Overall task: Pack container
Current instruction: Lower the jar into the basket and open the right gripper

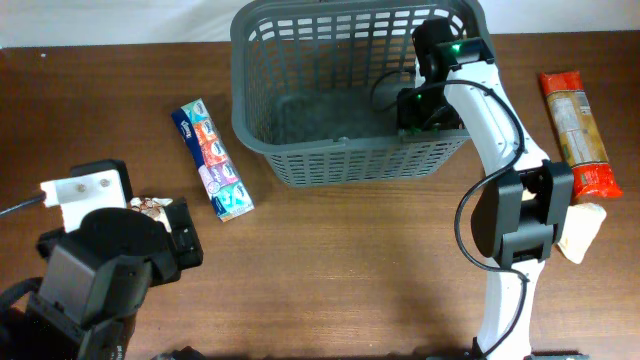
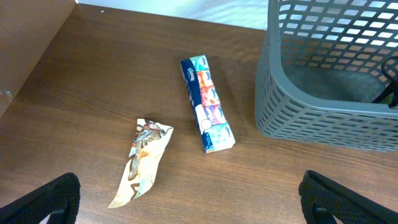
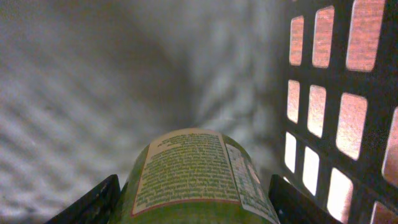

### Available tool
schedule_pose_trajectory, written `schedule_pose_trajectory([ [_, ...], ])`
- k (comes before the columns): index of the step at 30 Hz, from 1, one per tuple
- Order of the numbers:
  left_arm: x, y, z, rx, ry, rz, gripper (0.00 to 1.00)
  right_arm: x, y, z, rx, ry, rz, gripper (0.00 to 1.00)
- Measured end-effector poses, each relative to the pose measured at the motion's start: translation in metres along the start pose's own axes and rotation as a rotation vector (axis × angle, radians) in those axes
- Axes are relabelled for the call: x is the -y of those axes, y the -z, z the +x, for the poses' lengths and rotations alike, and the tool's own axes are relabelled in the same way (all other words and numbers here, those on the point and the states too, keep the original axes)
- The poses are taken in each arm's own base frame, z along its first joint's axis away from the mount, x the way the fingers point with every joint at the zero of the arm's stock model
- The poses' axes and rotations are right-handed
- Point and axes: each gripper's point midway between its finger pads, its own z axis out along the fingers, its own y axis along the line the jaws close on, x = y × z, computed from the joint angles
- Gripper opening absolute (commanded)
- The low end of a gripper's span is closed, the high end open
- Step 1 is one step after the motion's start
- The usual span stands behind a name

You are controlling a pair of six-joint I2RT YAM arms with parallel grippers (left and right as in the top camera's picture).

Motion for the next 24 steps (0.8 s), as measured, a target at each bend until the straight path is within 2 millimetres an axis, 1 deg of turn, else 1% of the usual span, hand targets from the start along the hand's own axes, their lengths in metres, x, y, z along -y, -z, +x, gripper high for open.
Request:
schedule_pose_trajectory([
  [11,0.0000,0.0000,0.0000,0.000,0.000,0.000,0.99,0.0012,0.0001,0.0058,-0.024,0.022,0.005,0.04],
  [12,0.0000,0.0000,0.0000,0.000,0.000,0.000,1.00,0.0012,0.0001,0.0058,-0.024,0.022,0.005,0.06],
  [13,0.0000,0.0000,0.0000,0.000,0.000,0.000,1.00,0.0012,0.0001,0.0057,-0.023,0.022,0.005,0.13],
  [14,0.0001,0.0000,0.0000,0.000,0.000,0.000,1.00,0.0012,0.0001,0.0057,-0.023,0.022,0.005,0.23],
  [15,0.0000,0.0000,0.0000,0.000,0.000,0.000,1.00,0.0012,0.0001,0.0057,-0.023,0.022,0.005,0.26],
  [22,0.0000,0.0000,0.0000,0.000,0.000,0.000,1.00,0.0012,0.0001,0.0055,-0.022,0.023,0.005,0.26],
  [24,0.0000,0.0000,0.0000,0.000,0.000,0.000,1.00,0.0012,0.0001,0.0056,-0.023,0.023,0.005,0.29],
])
